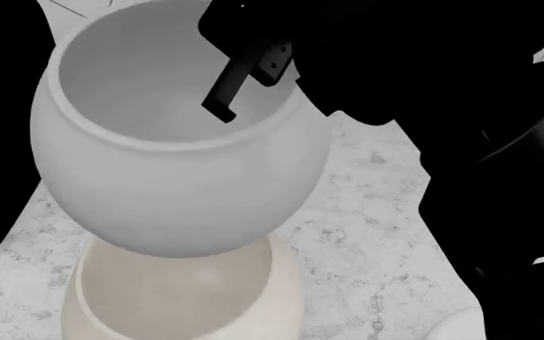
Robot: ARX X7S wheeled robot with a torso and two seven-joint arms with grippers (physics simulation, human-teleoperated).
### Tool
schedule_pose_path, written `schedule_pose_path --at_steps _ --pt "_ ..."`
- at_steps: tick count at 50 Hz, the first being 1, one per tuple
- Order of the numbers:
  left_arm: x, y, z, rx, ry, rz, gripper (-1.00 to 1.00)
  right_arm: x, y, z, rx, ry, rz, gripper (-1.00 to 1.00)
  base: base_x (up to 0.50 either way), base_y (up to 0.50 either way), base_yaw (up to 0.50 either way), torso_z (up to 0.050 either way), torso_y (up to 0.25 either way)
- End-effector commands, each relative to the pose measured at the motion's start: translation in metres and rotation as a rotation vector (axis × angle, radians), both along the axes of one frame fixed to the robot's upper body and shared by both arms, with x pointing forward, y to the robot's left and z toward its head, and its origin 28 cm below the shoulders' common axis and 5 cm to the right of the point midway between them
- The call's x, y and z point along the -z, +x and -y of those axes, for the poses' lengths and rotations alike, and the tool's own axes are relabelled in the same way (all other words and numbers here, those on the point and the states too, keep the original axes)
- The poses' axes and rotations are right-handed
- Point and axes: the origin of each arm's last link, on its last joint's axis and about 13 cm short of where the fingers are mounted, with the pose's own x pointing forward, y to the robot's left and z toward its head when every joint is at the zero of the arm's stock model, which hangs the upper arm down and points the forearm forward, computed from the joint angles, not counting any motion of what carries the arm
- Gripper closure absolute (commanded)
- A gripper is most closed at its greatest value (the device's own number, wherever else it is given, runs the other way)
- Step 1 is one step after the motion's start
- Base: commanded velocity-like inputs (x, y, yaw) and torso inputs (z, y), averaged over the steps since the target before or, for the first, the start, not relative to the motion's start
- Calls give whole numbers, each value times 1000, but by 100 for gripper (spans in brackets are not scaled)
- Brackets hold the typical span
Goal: Stack the bowls from largest to smallest.
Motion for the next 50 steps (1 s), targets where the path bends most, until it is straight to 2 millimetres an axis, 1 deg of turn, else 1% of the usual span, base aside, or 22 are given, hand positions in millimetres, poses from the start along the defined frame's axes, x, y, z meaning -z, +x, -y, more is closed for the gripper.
schedule_pose_path --at_steps 1,5,10,21,32,39,50 --pt "0 0 -4 -40 6 15 -100 5 -1 -12 -65 13 -27 100 0 0 0 0 0" --pt "0 -1 -5 -43 6 16 -100 11 1 -15 -74 9 -38 100 0 0 0 0 0" --pt "1 -2 -6 -48 5 16 -100 13 3 -17 -81 11 -44 100 0 0 0 0 0" --pt "2 -3 -8 -51 3 14 -100 24 8 -17 -85 19 -63 100 0 0 0 0 0" --pt "3 0 -7 -51 6 11 -100 35 10 -13 -83 28 -84 100 0 0 0 0 1" --pt "2 0 -6 -49 8 13 -100 38 9 -12 -85 31 -90 100 0 0 0 0 0" --pt "2 1 -6 -50 8 13 -100 48 10 -10 -84 40 -107 100 0 0 0 0 0"
